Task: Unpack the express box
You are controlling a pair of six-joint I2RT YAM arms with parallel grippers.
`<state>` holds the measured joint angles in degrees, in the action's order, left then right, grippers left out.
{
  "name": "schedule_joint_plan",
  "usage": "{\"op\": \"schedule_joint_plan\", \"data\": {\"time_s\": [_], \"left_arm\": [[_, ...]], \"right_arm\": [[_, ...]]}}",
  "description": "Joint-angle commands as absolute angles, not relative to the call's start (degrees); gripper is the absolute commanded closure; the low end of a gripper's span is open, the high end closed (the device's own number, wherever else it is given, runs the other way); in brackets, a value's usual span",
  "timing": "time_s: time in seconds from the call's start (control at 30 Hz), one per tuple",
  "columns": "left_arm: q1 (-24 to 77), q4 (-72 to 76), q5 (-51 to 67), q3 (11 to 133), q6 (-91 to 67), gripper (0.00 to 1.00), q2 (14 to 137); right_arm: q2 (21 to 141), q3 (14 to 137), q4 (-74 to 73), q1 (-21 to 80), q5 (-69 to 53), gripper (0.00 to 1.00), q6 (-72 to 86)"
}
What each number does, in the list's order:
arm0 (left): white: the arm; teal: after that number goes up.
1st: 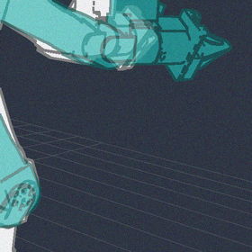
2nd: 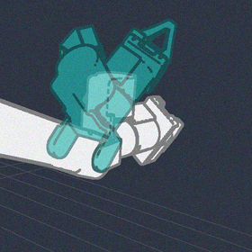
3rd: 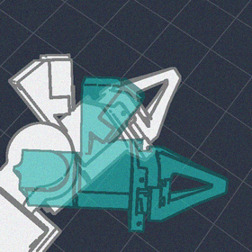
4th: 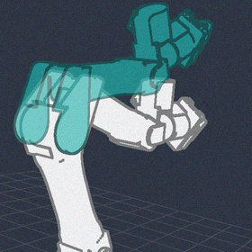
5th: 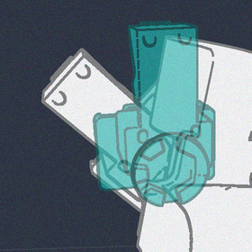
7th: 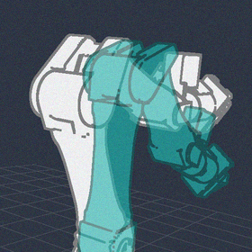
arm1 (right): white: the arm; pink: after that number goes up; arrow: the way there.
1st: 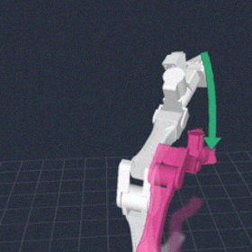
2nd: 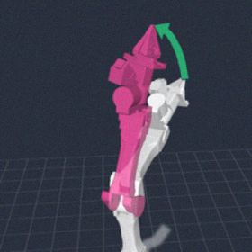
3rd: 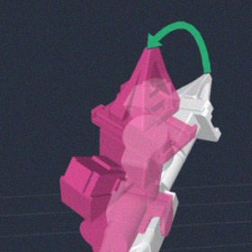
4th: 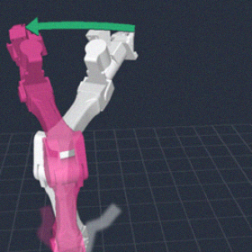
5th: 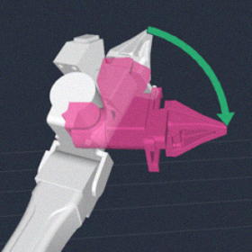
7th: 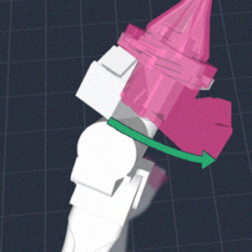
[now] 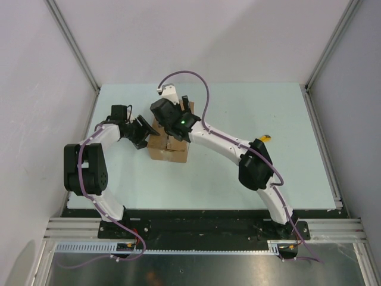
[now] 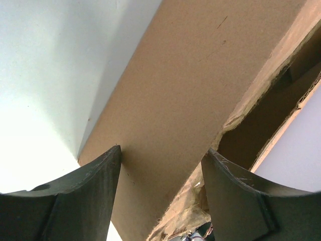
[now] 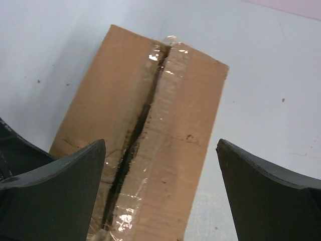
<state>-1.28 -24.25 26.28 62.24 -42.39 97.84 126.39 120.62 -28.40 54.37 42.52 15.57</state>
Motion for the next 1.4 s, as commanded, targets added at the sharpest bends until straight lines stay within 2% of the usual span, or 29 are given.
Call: {"op": "schedule_joint_plan", "data": {"time_s": [0.0,0.5,0.83,1.37], "left_arm": [[-1.8,-28.1,22.4,60.3,-40.9,0.31,99.1],[-1.8,-28.1,22.6,60.3,-40.9,0.29,99.1],[-2.4,-28.1,23.0,60.6,-41.0,0.29,98.8],[-3.0,-28.0,24.8,60.6,-40.3,0.29,97.8]], "right_arm": [[131.4,126.7,-28.9,54.6,42.8,0.04,13.5],[135.5,127.5,-31.5,54.1,43.5,0.04,8.8],[129.8,123.4,-34.7,51.2,40.4,0.09,8.5],[120.8,116.5,-35.3,49.0,38.5,0.09,11.5]]}}
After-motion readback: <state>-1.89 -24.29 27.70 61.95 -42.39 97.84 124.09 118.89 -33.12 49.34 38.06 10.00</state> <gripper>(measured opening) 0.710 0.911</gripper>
